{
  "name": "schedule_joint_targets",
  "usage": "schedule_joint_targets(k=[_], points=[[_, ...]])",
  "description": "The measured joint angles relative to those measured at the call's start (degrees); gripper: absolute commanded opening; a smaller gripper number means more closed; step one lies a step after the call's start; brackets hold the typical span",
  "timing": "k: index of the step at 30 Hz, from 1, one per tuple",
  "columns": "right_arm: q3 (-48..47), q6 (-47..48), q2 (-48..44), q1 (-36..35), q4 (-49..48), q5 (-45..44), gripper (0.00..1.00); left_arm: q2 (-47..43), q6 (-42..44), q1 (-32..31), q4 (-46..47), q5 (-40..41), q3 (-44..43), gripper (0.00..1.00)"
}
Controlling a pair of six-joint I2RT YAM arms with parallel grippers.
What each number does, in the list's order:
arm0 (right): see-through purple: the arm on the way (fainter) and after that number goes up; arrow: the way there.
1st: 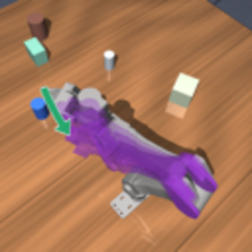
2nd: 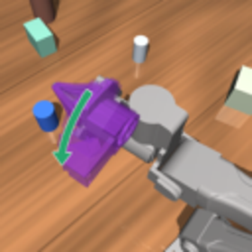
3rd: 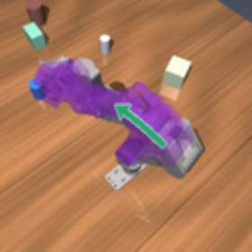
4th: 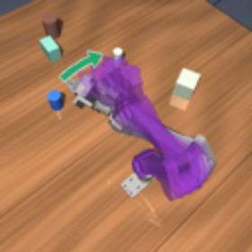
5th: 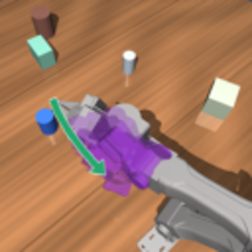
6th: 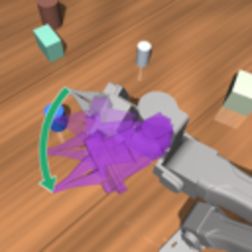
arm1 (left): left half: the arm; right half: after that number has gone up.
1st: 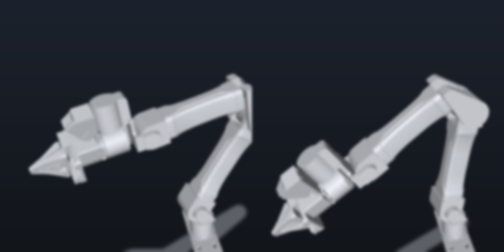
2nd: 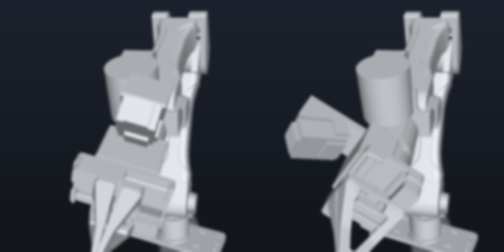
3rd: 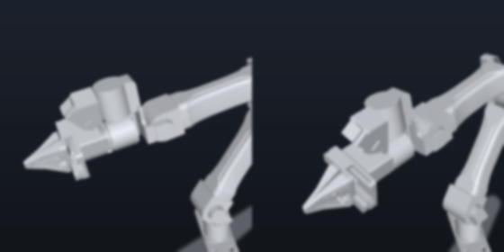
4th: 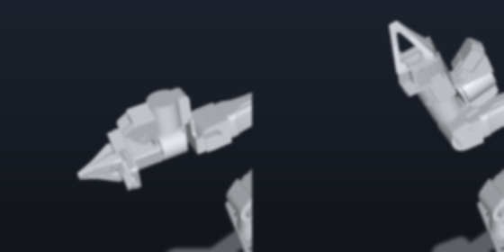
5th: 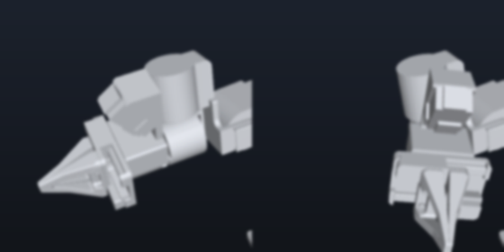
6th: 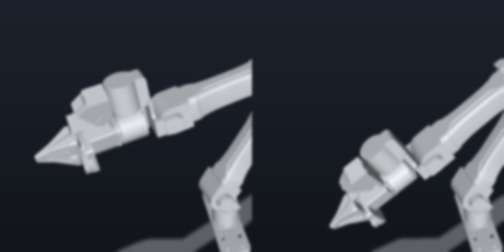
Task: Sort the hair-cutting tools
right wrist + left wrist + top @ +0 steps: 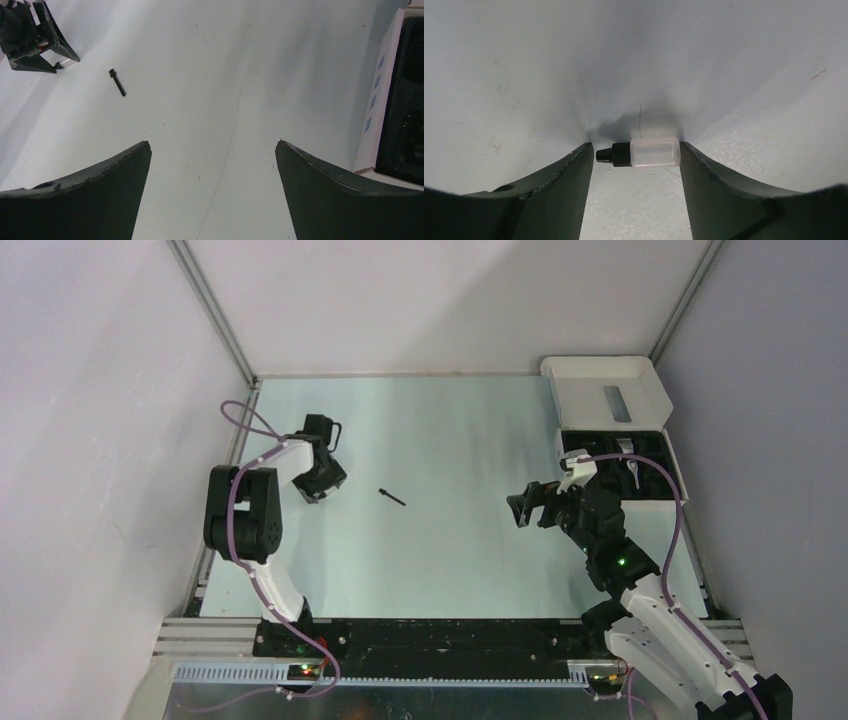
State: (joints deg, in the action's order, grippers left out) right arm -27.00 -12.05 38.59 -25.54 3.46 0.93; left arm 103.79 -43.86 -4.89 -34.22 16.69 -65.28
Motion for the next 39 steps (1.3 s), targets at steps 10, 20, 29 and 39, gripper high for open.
schedule_joint_targets(k=[10,20,29,39], points=[[0.00,0.02,0.31,0.15,-0.04,1.44,0.99,-1.11,4.04,0.37,2.97,-2.43,1.60,0.50],[0.02,-2.51,0.92,0.33,-4.15,12.52,0.99,-11.74,8.48,-1.14,3.50,-5.09,5.33,0.47],[-0.92,-7.54,2.56,3.74,-5.03,22.23,0.98,-27.28,20.65,-17.42,3.80,-2.47,4.92,0.47],[-14.19,-12.92,11.30,4.52,4.13,30.49,0.90,-43.60,42.07,-37.22,8.55,1.38,7.19,0.48]])
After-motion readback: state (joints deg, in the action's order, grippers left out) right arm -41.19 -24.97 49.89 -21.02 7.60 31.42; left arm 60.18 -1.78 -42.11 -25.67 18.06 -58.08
